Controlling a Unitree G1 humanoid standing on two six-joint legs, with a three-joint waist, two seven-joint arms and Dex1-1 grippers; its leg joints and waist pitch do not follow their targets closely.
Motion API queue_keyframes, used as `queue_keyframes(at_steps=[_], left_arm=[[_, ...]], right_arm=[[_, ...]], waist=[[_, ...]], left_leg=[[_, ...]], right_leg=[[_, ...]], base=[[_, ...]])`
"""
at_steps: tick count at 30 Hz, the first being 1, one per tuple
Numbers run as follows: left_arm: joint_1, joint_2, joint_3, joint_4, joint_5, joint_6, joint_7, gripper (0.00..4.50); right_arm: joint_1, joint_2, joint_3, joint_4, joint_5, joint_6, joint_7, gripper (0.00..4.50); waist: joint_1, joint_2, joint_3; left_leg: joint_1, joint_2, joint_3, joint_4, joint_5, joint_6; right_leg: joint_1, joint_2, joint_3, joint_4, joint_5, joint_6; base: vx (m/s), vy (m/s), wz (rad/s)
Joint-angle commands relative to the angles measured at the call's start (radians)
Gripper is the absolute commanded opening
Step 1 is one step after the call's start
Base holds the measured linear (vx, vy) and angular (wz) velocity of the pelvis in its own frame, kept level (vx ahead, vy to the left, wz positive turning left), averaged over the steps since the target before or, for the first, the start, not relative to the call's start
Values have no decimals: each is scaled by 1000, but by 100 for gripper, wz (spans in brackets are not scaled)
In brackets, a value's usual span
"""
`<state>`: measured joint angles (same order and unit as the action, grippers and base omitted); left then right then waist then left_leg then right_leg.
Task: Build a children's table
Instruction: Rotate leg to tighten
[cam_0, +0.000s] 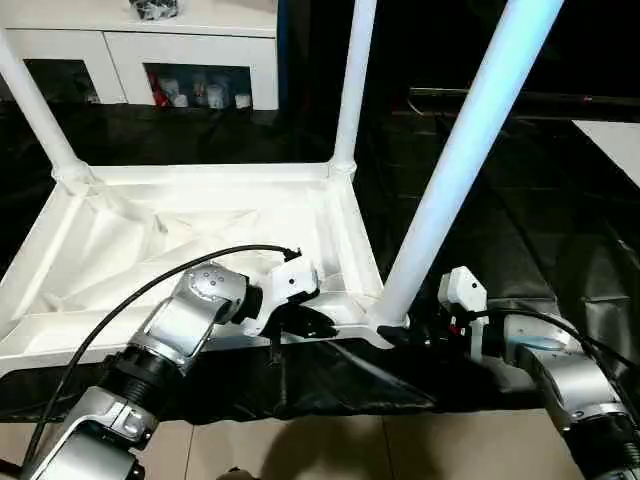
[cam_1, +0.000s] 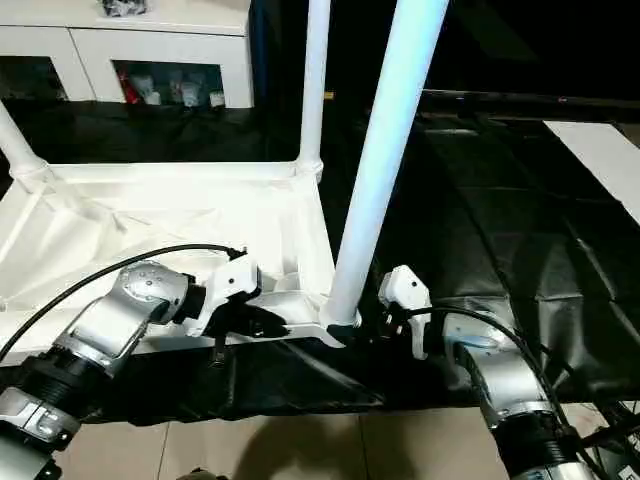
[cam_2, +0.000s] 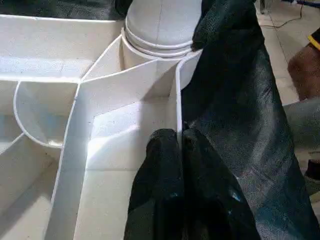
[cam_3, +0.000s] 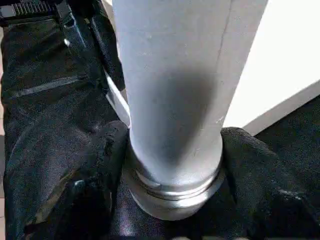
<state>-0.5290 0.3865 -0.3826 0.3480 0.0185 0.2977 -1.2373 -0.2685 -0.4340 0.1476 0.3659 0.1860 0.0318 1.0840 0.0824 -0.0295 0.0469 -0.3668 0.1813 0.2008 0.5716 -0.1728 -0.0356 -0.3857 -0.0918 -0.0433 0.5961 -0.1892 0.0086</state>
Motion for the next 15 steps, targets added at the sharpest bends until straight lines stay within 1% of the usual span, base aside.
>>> queue_keyframes(at_steps=[1, 2, 5, 8, 10, 15], left_arm=[[3, 11, -41, -4, 21, 13, -28, 6], [2, 11, -42, -7, 19, 15, -29, 6], [2, 11, -42, -7, 16, 17, -29, 0], [1, 11, -42, -7, 15, 18, -29, 0], [2, 9, -39, -6, 5, 19, -28, 0], [4, 6, -36, -2, -1, 15, -22, 0]], right_arm=[[-31, 10, 6, -3, -12, -13, -22, 293], [-34, 12, 6, -1, -9, -8, -18, 293], [-37, 13, 8, 1, -5, -1, -14, 273], [-37, 13, 9, 2, -5, 1, -13, 271], [-37, 18, 8, 7, -4, 5, -10, 267], [-31, 24, 10, 4, -1, 10, -9, 266]], waist=[[2, -4, -56], [1, -4, -55], [1, -4, -56], [0, -4, -56], [0, -7, -55], [-1, -6, -55]], left_leg=[[16, 51, -23, -65, -247, 29], [16, 51, -23, -65, -249, 29], [16, 51, -23, -65, -248, 29], [15, 51, -23, -65, -244, 29], [15, 51, -23, -65, -247, 30], [15, 51, -24, -66, -252, 28]], right_leg=[[31, -55, 34, -67, -209, -237], [31, -55, 35, -67, -212, -238], [31, -55, 35, -68, -217, -237], [32, -55, 34, -67, -211, -239], [31, -56, 35, -68, -225, -235], [31, -55, 34, -69, -235, -232]], base=[[0, 0, 0], [0, 0, 0], [0, 0, 0], [0, 0, 0], [0, 0, 0], [0, 0, 0]])
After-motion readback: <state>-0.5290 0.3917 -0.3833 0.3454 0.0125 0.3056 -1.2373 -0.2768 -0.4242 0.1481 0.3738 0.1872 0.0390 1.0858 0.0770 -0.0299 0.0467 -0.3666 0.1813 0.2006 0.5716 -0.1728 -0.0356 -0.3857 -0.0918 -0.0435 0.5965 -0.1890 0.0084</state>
